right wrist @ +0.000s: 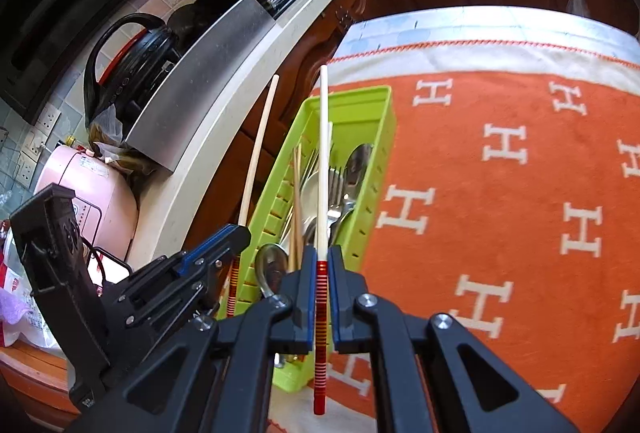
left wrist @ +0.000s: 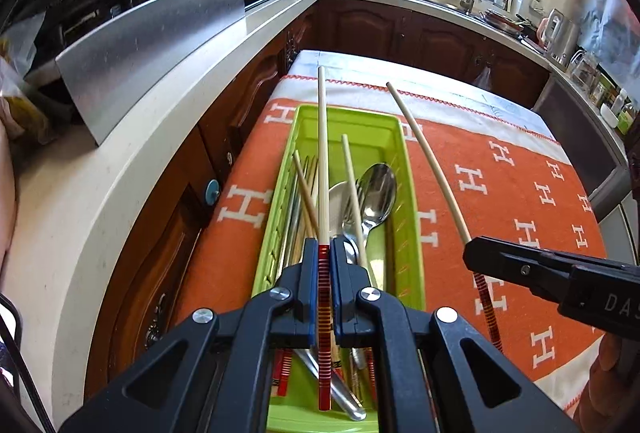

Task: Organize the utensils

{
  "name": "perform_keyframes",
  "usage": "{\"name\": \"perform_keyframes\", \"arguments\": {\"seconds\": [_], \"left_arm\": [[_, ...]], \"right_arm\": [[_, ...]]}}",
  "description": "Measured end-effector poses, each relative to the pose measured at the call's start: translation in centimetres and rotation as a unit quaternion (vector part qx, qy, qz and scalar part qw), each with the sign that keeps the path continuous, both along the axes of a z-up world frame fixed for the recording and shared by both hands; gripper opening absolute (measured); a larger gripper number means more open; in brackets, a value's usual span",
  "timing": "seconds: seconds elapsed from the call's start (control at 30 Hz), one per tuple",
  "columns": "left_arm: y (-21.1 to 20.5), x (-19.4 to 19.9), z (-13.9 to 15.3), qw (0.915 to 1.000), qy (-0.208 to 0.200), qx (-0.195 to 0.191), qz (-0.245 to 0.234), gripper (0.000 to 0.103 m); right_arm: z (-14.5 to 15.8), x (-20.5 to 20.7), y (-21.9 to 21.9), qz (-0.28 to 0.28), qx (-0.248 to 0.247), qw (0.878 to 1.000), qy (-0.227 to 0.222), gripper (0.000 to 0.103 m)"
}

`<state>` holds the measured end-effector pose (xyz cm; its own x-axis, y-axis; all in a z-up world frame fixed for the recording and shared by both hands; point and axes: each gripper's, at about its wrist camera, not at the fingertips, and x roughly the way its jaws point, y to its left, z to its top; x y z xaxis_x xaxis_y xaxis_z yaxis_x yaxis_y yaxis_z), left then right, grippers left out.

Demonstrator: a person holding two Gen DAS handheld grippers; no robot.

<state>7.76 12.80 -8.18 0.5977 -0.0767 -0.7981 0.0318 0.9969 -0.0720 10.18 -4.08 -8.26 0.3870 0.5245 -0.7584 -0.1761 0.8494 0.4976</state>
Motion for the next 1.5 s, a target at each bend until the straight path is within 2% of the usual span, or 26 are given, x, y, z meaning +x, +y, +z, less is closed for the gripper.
{"name": "perform_keyframes", "arguments": {"seconds": [0.13, 0.2, 0.27, 0.37, 0.5, 0.6, 0.67, 1.07, 1.23, 1.37, 1.5], "left_arm": [[0.7, 0.0, -0.6, 1.0, 0.009, -0.004, -0.002, 0.004], [0.8, -0.1, -0.5, 1.0, 0.009, -0.004, -0.002, 0.008], [1.0, -0.4, -0.3, 1.0, 0.003, 0.0, 0.003, 0.027], [1.1, -1.0, 0.2, 0.9998, -0.009, 0.008, 0.014, 0.047], [1.1, -1.5, 0.9, 0.9995, -0.016, 0.018, 0.022, 0.052], [0.9, -1.8, 1.5, 0.9992, -0.02, 0.022, 0.025, 0.059], [0.7, -1.9, 1.9, 0.9989, -0.023, 0.027, 0.03, 0.073], [-1.9, -2.6, 5.1, 0.9981, -0.052, 0.029, 0.014, 0.079], [-3.0, -3.2, 5.9, 0.9976, -0.06, 0.035, 0.005, 0.079], [-3.5, -4.0, 6.3, 0.9972, -0.064, 0.039, 0.004, 0.086], [-3.8, -4.9, 6.5, 0.9971, -0.063, 0.042, 0.003, 0.087]], "right_arm": [[-0.9, 0.5, 0.2, -0.009, 0.018, 1.0, 0.017, 0.006], [-1.4, 0.8, 0.4, -0.009, 0.031, 0.999, 0.027, 0.006], [-1.8, 1.2, 0.8, -0.007, 0.042, 0.999, 0.033, 0.007], [-2.2, 1.4, 1.4, -0.004, 0.043, 0.998, 0.034, 0.008], [-2.2, 1.2, 1.7, 0.004, 0.028, 0.999, 0.028, 0.008], [-1.8, 1.0, 1.3, 0.005, 0.02, 1.0, 0.018, 0.008], [-1.2, 0.8, 0.9, 0.006, 0.014, 1.0, 0.009, 0.008], [2.6, -1.0, -3.1, 0.0, 0.003, 0.999, -0.053, 0.008], [3.2, -1.8, -4.5, -0.005, 0.01, 0.998, -0.06, 0.008], [3.3, -2.4, -5.5, -0.011, 0.015, 0.998, -0.062, 0.008], [3.7, -3.1, -6.7, -0.017, 0.025, 0.997, -0.065, 0.008]]}}
